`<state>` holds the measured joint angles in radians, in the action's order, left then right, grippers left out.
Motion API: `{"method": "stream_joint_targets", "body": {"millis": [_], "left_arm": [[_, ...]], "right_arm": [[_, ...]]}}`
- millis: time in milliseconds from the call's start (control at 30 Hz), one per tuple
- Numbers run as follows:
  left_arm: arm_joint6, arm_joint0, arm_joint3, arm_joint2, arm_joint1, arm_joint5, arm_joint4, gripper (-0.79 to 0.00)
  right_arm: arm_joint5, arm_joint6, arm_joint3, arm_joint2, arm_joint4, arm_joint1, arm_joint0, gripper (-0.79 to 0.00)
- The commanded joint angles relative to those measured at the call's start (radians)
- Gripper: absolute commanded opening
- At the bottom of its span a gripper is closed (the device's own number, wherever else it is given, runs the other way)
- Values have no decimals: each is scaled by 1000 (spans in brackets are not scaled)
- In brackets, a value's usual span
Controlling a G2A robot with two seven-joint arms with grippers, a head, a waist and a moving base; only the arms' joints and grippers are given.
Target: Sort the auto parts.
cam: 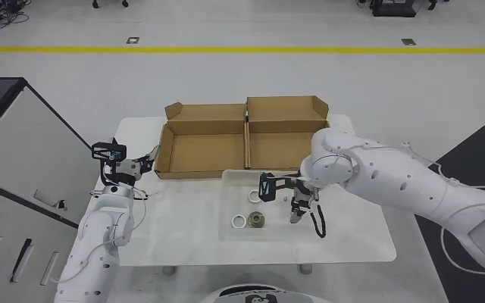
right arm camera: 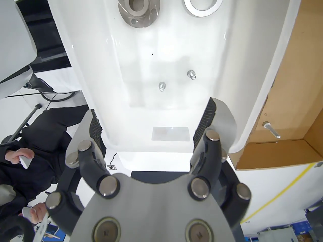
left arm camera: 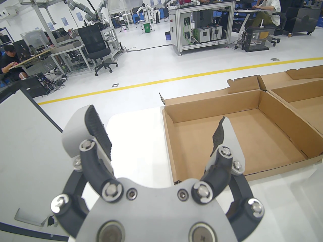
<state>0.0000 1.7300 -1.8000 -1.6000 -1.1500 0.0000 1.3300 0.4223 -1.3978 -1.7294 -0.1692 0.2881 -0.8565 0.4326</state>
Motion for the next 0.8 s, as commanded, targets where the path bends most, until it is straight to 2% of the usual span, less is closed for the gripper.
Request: {"method": "stream_joint_targets", "body": {"millis": [0, 167, 333, 767], "left_arm": [[0, 0, 0, 0, 0, 0, 0, 0], [0, 0, 0, 0, 0, 0, 0, 0], [0, 0, 0, 0, 0, 0, 0, 0], [0, 0, 0, 0, 0, 0, 0, 0]], "right_arm": [[-10, -10, 10, -1, 9, -7, 10, -212], [-36, -36, 31, -1, 43, -28, 34, -277], [-59, -59, 48, -1, 78, -48, 57, -391], [-82, -77, 102, -1, 142, -92, 100, -459]]}}
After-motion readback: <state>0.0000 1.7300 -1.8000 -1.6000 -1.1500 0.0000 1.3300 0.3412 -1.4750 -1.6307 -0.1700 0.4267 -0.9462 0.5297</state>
